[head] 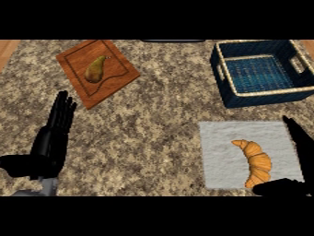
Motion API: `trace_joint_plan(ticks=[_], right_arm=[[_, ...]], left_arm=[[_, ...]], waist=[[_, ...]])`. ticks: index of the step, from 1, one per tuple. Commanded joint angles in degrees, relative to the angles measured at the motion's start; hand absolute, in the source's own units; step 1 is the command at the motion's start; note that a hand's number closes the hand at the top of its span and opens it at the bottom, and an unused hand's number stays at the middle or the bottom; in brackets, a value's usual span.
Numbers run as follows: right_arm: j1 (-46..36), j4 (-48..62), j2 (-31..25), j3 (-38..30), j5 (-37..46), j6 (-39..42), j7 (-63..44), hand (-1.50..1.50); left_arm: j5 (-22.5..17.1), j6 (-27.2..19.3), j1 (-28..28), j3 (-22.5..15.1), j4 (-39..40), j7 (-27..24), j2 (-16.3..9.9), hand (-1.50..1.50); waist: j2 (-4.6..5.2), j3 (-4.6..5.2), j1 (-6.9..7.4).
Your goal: Pick the croissant from the placemat and place it in the basket
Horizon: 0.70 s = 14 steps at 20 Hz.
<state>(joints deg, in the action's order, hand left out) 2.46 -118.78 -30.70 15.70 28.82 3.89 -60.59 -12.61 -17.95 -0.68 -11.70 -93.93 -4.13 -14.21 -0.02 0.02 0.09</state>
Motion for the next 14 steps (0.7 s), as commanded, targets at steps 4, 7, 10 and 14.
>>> trace_joint_plan(ticks=[4, 7, 10, 14], right_arm=[[0.6, 1.1, 5.3, -0.3, 4.1, 3.3, -2.1, -1.5], [-1.4, 9.4, 9.2, 2.5, 7.3, 0.7, 1.1, -1.5], [-4.5, 11.7, 9.0, -1.3, 5.1, 5.0, 1.0, -1.5], [-2.8, 10.6, 10.6, -2.4, 6.1, 7.0, 1.1, -1.5]], left_arm=[[0.5, 3.0, -1.8, 3.5, 1.7, 1.4, 0.9, 0.0], [2.3, 2.8, -0.4, 1.8, 1.9, -1.3, 2.7, 0.0], [1.6, 2.4, -3.0, 4.1, -1.8, 6.2, 1.6, 0.0], [3.3, 4.3, 0.8, 3.7, -1.7, 3.6, 3.0, 0.0]], waist=[[0.0, -0.01, -0.16], [0.05, -0.01, 0.06], [0.04, -0.02, 0.07], [0.0, -0.01, -0.01]])
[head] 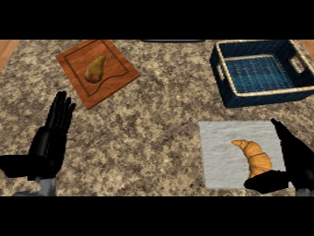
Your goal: Pick the croissant from the placemat and place it in the basket
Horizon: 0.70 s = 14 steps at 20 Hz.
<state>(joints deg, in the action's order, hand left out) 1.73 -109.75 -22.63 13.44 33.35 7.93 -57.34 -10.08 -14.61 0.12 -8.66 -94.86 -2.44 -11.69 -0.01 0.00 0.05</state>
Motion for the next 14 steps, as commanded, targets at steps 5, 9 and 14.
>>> trace_joint_plan(ticks=[5, 9, 14], right_arm=[[3.1, 3.1, 4.2, -0.9, 3.1, 1.3, 4.2, -1.5], [5.2, 5.7, 4.1, -3.4, 3.8, -0.1, 10.7, -1.5], [0.9, 11.2, 6.0, -6.5, 4.5, 2.1, 12.0, -1.5]], left_arm=[[3.6, 0.5, 0.3, 0.2, -3.1, 2.9, 2.2, 0.0], [4.6, 0.2, -4.9, 2.1, 1.9, 3.4, 4.0, 0.0], [4.9, 3.0, 0.7, 2.9, -2.5, 2.8, 3.7, 0.0]], waist=[[-0.02, 0.0, -0.07], [0.01, 0.0, -0.27], [0.0, 0.0, -0.01]])
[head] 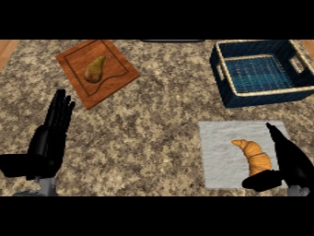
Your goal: Pick the croissant from the placemat and place it in the basket
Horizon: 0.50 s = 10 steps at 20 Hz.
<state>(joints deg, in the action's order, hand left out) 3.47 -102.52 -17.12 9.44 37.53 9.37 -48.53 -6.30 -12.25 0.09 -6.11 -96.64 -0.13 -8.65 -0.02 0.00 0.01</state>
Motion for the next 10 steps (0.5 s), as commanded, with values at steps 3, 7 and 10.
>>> trace_joint_plan(ticks=[3, 7, 10], right_arm=[[2.5, 0.2, 0.3, -3.3, 0.4, 1.6, 3.7, -1.5], [-1.9, 6.3, 4.0, -2.9, 3.3, -1.4, 4.1, -1.5], [-1.1, 5.2, 3.7, -3.7, 2.5, 2.6, 5.2, 1.5]], left_arm=[[0.5, 2.1, -1.3, 2.0, 3.8, -2.6, 1.8, 0.0], [-0.8, 4.3, -5.7, 5.5, 6.0, -1.0, 0.0, 0.0], [2.6, 1.8, -2.7, 3.0, 2.3, 0.8, 2.6, 0.0]], waist=[[0.0, 0.0, -0.15], [0.06, 0.0, -0.07], [0.01, 0.0, -0.01]])
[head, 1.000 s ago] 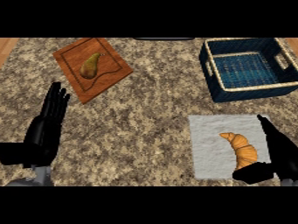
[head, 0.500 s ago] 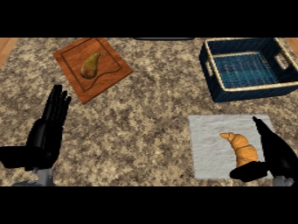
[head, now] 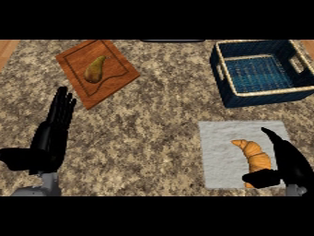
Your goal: Pick the croissant from the placemat and place it in the basket
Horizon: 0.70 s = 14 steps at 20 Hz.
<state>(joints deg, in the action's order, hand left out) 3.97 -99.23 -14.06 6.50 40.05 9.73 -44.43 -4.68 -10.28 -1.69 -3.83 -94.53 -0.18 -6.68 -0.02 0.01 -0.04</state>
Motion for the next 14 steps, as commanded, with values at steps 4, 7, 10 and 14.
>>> trace_joint_plan(ticks=[4, 7, 10, 14], right_arm=[[-1.5, 5.0, 0.0, 3.9, 3.4, 1.9, 5.5, 1.5], [-4.0, 7.1, -1.6, 1.1, 3.2, 3.9, 7.0, 1.5], [-0.3, 3.9, -2.5, 0.6, 4.0, 4.1, 9.3, 1.5], [-3.2, 5.1, -0.2, 2.9, 7.9, 4.7, 7.4, 1.5]], left_arm=[[1.2, -0.3, -0.8, 0.2, -0.9, 2.0, 0.8, 0.0], [1.0, 0.7, 3.4, -0.5, -4.9, 2.1, 1.1, 0.0], [1.2, 2.3, 2.0, 1.3, 2.3, -4.0, 1.5, 0.0], [1.4, 2.0, -2.4, 2.3, 2.4, -0.6, 1.7, 0.0]], waist=[[0.01, -0.02, 0.16], [0.0, -0.01, 0.28], [0.01, 0.0, -0.02], [0.02, 0.0, -0.02]])
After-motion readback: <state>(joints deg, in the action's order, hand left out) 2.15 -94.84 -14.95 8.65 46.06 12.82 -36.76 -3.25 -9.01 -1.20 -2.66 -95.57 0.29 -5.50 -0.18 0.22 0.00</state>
